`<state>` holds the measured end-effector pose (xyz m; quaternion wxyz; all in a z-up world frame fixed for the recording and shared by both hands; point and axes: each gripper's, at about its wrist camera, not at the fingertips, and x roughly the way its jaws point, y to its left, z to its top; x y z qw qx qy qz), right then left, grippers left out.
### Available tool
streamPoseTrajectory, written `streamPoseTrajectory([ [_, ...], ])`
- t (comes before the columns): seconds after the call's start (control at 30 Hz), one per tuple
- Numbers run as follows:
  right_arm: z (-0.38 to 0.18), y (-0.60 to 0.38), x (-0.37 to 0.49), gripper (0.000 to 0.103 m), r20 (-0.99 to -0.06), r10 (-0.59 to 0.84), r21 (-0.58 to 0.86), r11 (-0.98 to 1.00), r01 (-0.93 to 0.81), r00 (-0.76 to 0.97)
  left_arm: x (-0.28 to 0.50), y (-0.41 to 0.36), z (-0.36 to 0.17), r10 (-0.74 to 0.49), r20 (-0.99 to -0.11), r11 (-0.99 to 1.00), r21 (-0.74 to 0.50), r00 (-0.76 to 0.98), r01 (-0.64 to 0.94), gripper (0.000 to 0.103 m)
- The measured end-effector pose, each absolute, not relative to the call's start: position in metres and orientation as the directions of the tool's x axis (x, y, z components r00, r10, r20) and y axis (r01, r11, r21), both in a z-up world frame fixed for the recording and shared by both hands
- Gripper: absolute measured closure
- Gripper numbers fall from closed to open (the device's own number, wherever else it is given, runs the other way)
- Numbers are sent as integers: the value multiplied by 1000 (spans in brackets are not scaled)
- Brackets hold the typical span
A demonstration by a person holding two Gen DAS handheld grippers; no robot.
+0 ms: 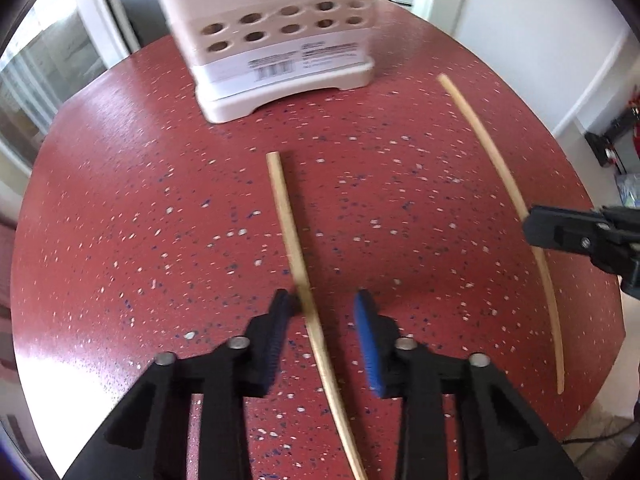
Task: Organize utensils
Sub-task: 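Grasp a plain wooden chopstick with the right tool while the left tool grasps the other, then lift both chopsticks up and carry them over the pink caddy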
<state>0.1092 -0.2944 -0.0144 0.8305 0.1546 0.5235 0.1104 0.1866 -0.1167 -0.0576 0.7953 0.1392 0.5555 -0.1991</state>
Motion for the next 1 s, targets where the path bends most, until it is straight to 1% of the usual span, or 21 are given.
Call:
streamPoseTrajectory([
  [0.03,-14,-294,109,97,-836,345,371,928,-22,428,186,-118,-57,-172,-938,878,-7,302,479,51],
  [0.07,-14,-294,109,97,-835,344,371,928,-24,430,184,-120,-57,-172,-935,876,-2,309,482,65],
  [0.13,-14,-293,109,97,-835,345,370,929,-25,430,179,-122,-56,-170,-930,875,9,325,485,67],
  [0.23,-15,-292,109,97,-840,338,360,932,-29,425,175,-122,-56,-178,-919,882,9,352,471,67],
  [0.33,-16,-291,111,97,-842,338,358,933,-33,420,169,-119,-56,-197,-908,898,-16,369,439,67],
  [0.53,-18,-286,112,97,-842,341,352,935,-53,419,158,-98,-47,-278,-858,929,-127,431,347,67],
  [0.7,-19,-284,113,97,-843,342,350,935,-60,416,155,-81,-36,-303,-814,939,-166,496,301,67],
  [1.0,-11,-281,109,97,-822,346,343,935,-90,452,149,-73,-6,-299,-739,949,-162,604,272,67],
])
